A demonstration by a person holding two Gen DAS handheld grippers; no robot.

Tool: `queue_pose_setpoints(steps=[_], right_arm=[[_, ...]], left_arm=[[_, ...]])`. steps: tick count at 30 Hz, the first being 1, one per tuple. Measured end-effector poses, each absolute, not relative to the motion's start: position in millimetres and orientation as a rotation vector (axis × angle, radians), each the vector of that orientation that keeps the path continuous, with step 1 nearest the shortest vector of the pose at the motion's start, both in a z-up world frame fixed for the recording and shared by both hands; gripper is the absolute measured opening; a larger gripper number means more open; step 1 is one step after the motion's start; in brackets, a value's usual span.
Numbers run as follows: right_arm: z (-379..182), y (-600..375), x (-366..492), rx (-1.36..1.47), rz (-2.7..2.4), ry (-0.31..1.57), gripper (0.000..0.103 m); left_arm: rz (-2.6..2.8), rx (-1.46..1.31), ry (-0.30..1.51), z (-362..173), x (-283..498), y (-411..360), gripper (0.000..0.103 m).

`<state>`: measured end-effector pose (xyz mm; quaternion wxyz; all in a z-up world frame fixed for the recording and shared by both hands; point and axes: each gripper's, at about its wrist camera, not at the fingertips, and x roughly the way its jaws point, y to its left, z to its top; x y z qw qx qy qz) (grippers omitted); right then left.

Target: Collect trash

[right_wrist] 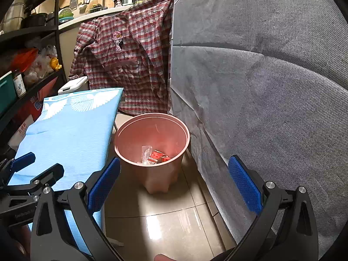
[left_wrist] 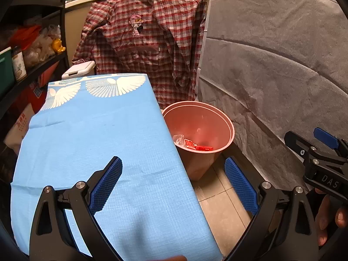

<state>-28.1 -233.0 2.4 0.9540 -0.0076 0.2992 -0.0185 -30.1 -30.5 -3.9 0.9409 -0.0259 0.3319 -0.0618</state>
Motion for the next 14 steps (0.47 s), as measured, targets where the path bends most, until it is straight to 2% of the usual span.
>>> queue_pose_setpoints(steps=[14], right_arm=[[1.6, -235.5, -25.9, -0.016, -0.038, 0.610, 0.098]], left_arm=[[-0.129, -0.035, 0.677, -4.8, -29.9, -31.4, 0.094]])
